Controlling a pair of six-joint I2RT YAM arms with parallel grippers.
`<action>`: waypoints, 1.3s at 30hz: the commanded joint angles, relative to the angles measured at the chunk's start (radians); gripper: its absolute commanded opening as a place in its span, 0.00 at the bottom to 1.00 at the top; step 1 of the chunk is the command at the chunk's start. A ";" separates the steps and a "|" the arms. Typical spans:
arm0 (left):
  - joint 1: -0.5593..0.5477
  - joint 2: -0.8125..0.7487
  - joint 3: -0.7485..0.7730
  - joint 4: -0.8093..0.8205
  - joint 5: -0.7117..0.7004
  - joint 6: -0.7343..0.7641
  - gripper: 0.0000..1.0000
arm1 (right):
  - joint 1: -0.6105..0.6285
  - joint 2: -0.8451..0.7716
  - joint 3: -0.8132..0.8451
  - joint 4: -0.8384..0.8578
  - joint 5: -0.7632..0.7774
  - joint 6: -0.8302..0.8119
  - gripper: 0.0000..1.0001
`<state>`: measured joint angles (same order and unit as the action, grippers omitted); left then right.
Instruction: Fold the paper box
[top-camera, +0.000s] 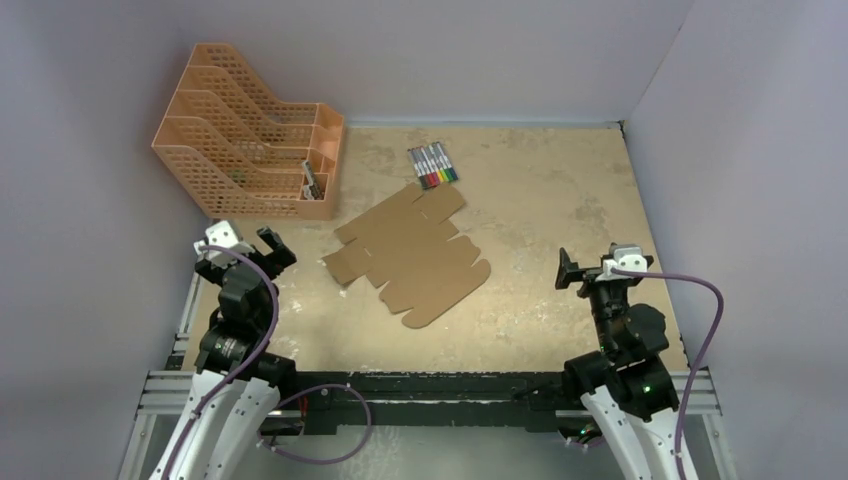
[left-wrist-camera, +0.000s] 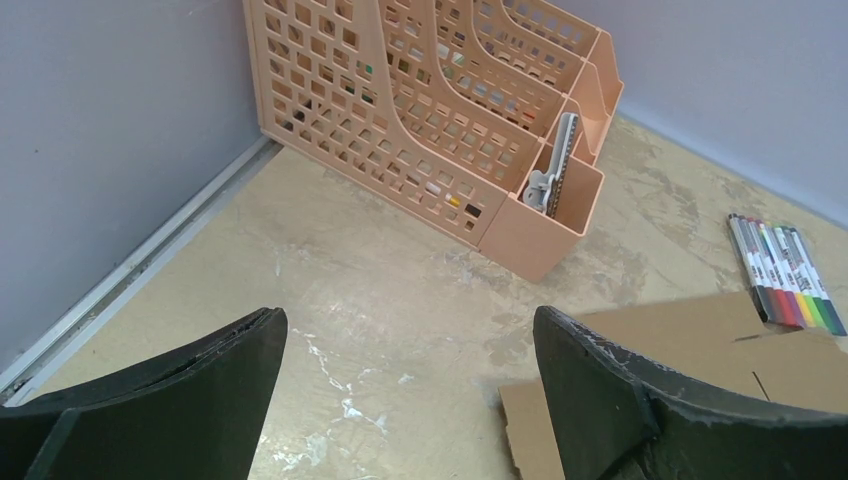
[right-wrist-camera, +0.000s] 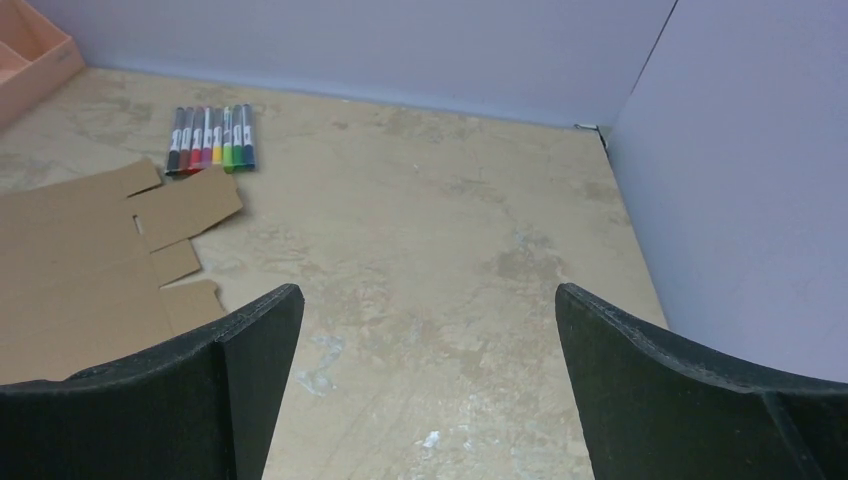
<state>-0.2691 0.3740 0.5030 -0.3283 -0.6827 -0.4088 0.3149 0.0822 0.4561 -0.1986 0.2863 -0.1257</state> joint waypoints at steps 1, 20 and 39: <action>-0.002 0.029 0.047 0.015 0.008 -0.003 0.94 | 0.025 0.021 0.019 0.043 0.033 0.008 0.99; -0.002 0.291 0.106 -0.007 0.236 0.010 0.94 | 0.026 0.467 0.150 0.019 0.068 0.212 0.99; -0.002 0.607 0.149 -0.058 0.527 -0.241 0.92 | 0.112 1.319 0.498 0.046 -0.257 0.374 0.91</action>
<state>-0.2691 0.9100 0.6353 -0.4053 -0.2142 -0.5274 0.3630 1.2369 0.8185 -0.1753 0.0624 0.2325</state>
